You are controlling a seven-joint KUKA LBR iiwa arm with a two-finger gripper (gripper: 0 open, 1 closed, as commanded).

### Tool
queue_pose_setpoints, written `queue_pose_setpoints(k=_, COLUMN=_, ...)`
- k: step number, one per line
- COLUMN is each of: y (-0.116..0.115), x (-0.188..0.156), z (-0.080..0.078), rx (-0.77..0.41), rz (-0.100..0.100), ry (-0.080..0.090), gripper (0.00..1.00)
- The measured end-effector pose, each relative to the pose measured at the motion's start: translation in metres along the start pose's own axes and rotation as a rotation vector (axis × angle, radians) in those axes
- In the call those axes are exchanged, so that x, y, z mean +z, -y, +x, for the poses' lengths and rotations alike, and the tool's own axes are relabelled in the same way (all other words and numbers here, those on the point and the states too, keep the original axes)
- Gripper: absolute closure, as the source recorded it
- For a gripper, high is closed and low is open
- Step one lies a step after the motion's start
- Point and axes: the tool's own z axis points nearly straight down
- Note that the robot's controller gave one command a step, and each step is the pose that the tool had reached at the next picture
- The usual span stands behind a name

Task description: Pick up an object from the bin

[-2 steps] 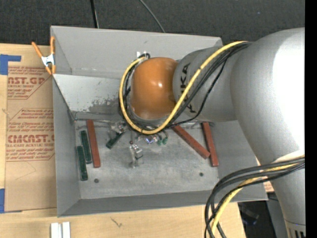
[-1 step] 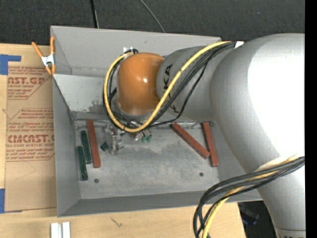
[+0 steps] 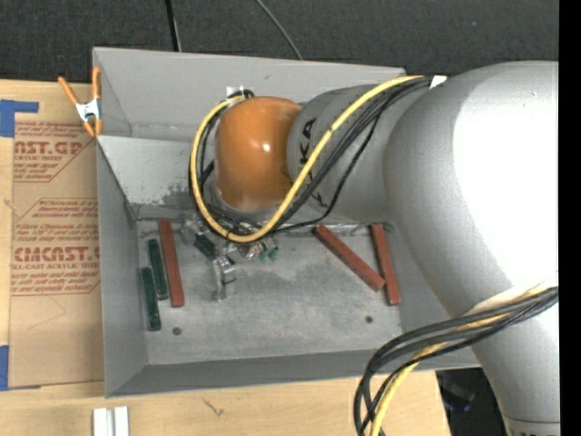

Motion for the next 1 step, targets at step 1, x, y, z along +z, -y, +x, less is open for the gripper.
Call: queue_pose_setpoints(k=1, y=0.0001, x=0.0001, z=0.0, rx=0.0, rz=0.0, ry=0.0, gripper=0.0)
